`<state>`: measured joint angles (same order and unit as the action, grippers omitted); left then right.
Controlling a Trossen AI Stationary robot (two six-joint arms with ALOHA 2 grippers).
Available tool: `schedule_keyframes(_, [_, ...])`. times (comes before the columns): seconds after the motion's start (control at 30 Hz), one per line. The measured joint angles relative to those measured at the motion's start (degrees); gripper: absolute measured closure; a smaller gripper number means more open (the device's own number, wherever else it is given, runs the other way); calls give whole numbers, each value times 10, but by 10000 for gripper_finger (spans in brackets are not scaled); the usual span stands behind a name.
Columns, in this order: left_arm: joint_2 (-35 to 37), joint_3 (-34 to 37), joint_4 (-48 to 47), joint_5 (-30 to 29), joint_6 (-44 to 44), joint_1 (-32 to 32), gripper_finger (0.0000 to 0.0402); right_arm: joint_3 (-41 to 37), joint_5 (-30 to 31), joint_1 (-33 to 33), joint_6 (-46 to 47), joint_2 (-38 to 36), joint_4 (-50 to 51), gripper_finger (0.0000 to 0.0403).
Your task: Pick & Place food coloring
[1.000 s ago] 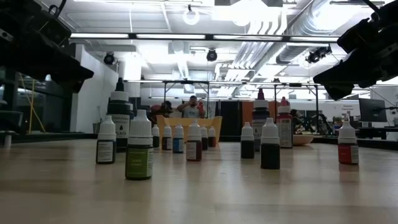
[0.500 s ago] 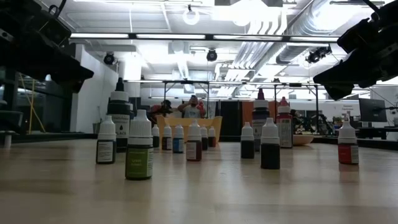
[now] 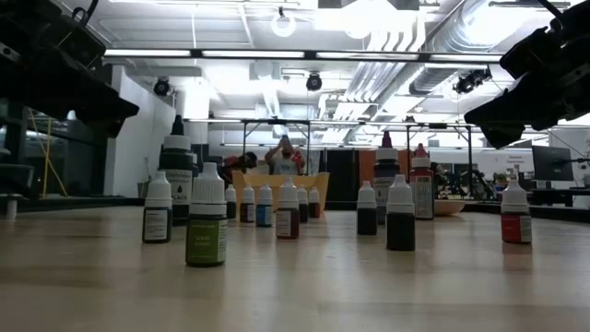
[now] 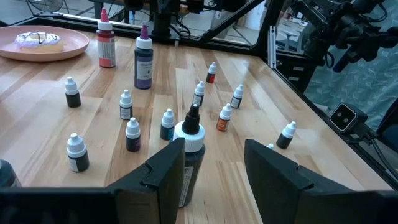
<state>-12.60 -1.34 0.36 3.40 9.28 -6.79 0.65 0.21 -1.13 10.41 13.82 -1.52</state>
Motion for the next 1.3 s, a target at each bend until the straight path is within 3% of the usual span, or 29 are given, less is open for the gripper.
schedule_keyframes(1.07, [0, 0, 0, 0, 0, 0, 238, 1, 3, 0, 5, 0, -14, 401])
schedule_keyframes(1.3, [0, 0, 0, 0, 0, 0, 238, 81, 30, 0, -53, 24, 26, 388])
